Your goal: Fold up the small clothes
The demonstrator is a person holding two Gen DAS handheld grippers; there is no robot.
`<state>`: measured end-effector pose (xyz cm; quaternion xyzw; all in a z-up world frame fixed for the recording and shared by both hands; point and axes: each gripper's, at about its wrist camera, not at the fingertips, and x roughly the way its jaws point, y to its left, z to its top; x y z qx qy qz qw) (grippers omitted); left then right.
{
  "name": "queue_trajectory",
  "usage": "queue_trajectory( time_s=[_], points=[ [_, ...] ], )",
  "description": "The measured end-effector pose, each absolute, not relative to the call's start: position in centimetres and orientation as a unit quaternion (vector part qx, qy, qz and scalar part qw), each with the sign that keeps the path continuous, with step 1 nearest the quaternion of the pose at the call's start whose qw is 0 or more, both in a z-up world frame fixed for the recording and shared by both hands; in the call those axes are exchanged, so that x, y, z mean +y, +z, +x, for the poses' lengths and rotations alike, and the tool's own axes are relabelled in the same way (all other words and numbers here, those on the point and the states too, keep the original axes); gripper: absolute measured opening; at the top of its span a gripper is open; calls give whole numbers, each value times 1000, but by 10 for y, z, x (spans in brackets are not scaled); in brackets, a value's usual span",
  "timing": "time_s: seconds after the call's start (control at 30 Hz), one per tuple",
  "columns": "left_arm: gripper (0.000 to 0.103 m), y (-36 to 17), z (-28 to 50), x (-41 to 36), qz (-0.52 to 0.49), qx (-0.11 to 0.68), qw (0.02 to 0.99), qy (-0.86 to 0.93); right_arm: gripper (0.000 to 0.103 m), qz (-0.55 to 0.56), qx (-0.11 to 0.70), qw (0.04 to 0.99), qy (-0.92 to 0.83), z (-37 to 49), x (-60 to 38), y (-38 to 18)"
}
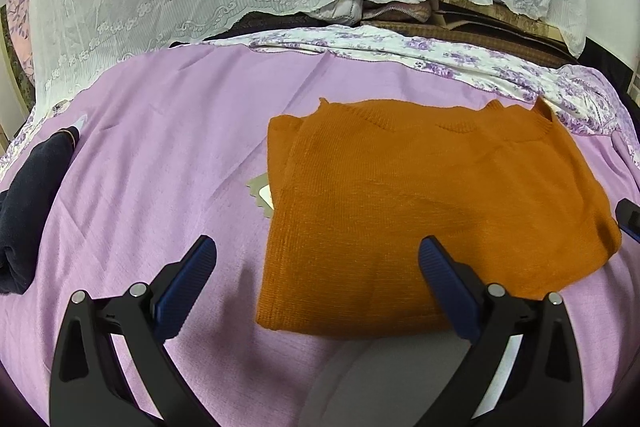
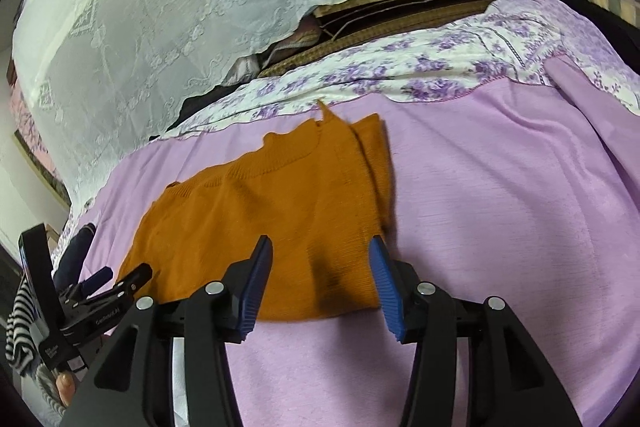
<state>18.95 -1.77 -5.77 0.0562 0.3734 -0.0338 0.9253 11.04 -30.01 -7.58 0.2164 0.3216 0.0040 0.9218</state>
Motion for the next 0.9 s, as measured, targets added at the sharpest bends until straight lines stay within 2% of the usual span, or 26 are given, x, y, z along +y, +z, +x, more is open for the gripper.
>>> queue_trajectory(
  time_s=[0.23, 0.47, 0.73, 0.9],
  points=[
    [99, -47, 190, -23, 40, 374, 925, -51, 51, 273, 326, 905, -3, 118, -331, -84],
    [99, -35, 200, -62, 55, 375, 923, -67, 51, 350, 351, 868, 30, 156, -356, -98],
    [99, -64, 219, -78, 67, 408, 910, -46, 51, 359, 376, 853, 47, 200, -360, -111],
    [99, -70, 216, -79, 77, 398, 913, -41, 51, 378, 360, 850, 63, 199, -369, -116]
  ],
)
